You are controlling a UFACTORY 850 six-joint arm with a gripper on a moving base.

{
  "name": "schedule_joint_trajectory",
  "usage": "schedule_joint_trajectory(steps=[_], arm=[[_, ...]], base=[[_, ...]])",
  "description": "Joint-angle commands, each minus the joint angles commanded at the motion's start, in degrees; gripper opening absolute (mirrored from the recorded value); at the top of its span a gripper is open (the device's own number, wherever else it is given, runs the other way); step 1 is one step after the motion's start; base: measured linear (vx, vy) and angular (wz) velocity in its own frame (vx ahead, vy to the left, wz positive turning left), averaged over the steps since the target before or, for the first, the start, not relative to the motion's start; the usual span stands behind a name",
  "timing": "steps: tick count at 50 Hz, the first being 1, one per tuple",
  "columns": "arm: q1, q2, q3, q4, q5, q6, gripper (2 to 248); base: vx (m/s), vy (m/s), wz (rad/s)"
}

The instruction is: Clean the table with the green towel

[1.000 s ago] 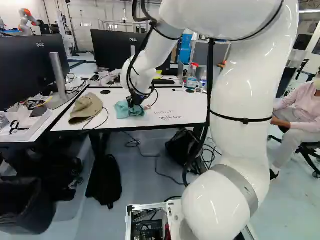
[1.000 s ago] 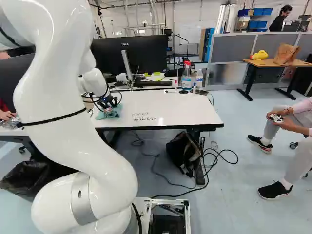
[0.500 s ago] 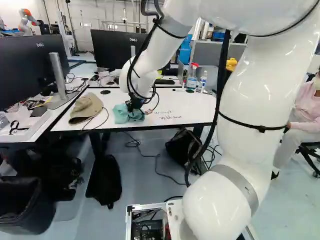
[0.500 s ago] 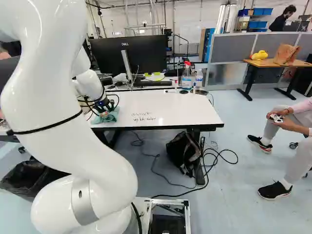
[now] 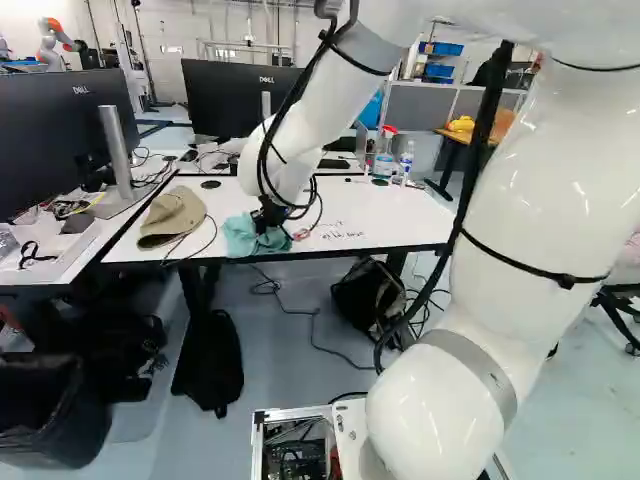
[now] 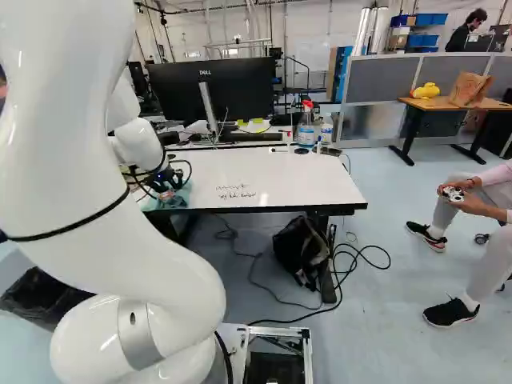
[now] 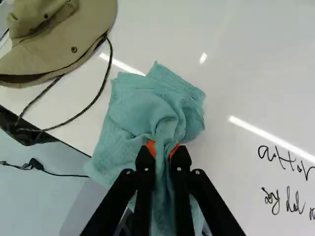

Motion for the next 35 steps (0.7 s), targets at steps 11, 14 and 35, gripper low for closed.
schedule_joint_trajectory(steps=[11, 14, 35], arm=[[-0.01, 0.46, 0.30, 0.00, 0.00, 0.00, 46], [0.00, 0.88, 0.40, 0.00, 0.00, 0.00, 46], [2.35, 1.04, -2.72, 0.00, 0.00, 0.00, 46]], base=[[0.000, 0.000, 0.000], [0.000, 0.000, 0.000], [0.000, 0.000, 0.000]])
